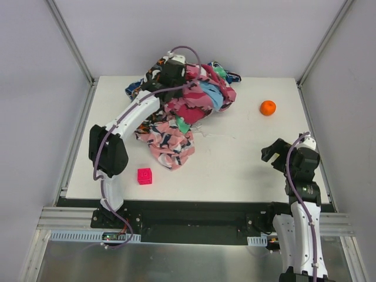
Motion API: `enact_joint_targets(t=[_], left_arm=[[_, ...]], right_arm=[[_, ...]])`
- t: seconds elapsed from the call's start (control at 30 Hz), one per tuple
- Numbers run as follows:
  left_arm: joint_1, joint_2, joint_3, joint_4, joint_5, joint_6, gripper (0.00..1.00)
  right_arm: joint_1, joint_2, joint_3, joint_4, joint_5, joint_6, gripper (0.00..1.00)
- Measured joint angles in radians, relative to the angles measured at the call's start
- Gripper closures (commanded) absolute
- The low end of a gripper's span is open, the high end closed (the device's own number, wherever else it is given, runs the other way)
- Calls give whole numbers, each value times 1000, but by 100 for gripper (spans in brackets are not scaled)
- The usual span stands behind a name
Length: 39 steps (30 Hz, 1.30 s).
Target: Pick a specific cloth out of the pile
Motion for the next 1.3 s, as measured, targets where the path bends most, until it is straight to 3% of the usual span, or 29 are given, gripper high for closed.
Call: enact_joint_targets(t=[0.2,0.4,0.53,0.77,1.07,1.2,1.3], left_arm=[[215,-5,-72,0,95,-119,98],[382,31,-101,-5,299,-235,93],[407,75,-103,-6,385,-265,89],[406,79,-119,-8,409,-267,71],[407,72,-158,-5,430,-267,64],[407,65,-174,2,431,-266,59],[407,58,-187,7,432,-266,55]], right_arm=[[35,119,1,81,-90,0,4],[321,346,90,171,-72,-4,4],[471,538,236,260,-53,11,4],[689,927,511,483,21,99,4],[761,1296,734,607,144,289,1],[764,1379,783,626,188,357,16],[772,1416,806,639,208,388,43]])
